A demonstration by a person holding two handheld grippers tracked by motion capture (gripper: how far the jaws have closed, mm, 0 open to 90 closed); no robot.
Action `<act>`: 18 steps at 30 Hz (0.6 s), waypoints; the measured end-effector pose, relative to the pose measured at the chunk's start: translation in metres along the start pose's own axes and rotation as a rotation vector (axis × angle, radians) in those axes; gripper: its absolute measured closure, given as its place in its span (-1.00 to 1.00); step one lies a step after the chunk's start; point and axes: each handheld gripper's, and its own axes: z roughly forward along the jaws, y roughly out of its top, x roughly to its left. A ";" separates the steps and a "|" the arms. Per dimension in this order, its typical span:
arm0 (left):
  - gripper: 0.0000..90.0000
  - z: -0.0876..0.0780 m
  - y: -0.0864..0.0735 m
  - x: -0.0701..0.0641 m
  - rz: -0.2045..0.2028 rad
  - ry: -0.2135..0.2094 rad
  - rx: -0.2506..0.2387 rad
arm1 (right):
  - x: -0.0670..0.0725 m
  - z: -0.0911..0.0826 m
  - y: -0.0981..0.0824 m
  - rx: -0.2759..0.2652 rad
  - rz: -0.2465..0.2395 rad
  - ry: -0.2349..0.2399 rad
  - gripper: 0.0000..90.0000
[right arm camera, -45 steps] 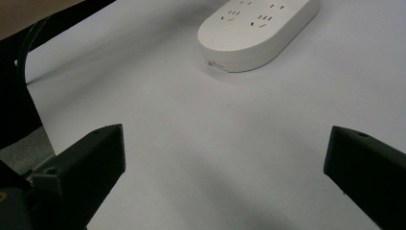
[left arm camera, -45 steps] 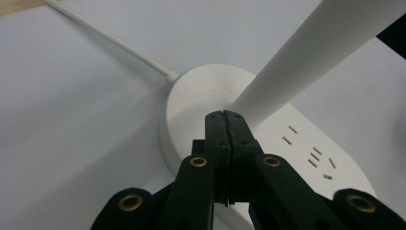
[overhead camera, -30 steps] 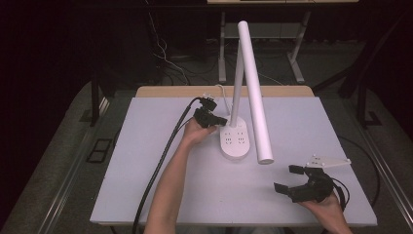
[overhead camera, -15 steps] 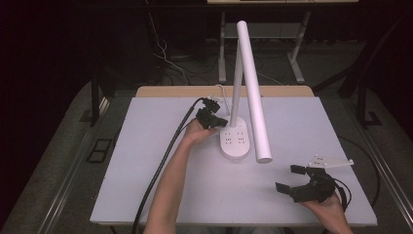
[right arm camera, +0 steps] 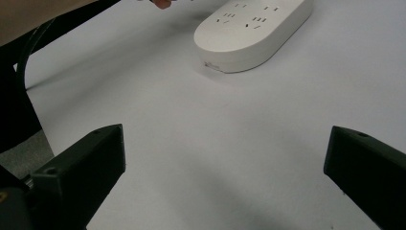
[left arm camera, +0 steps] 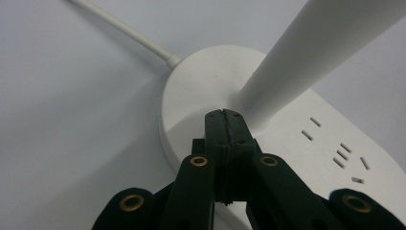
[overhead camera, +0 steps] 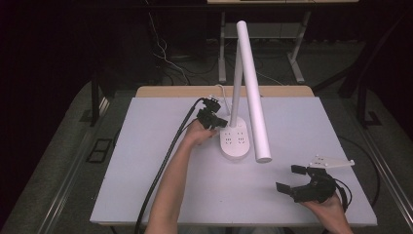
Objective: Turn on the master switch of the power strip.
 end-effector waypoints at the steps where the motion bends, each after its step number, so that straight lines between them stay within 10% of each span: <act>1: 1.00 -0.001 0.000 0.001 0.002 -0.005 0.000 | 0.000 0.000 0.000 0.000 0.000 0.001 -1.00; 8: 1.00 -0.003 -0.004 0.009 -0.064 -0.041 -0.034 | -0.002 0.000 -0.001 -0.004 0.003 0.001 -1.00; 18: 0.99 -0.015 -0.005 0.011 0.049 -0.013 0.005 | -0.001 0.003 -0.002 0.000 -0.001 0.001 -1.00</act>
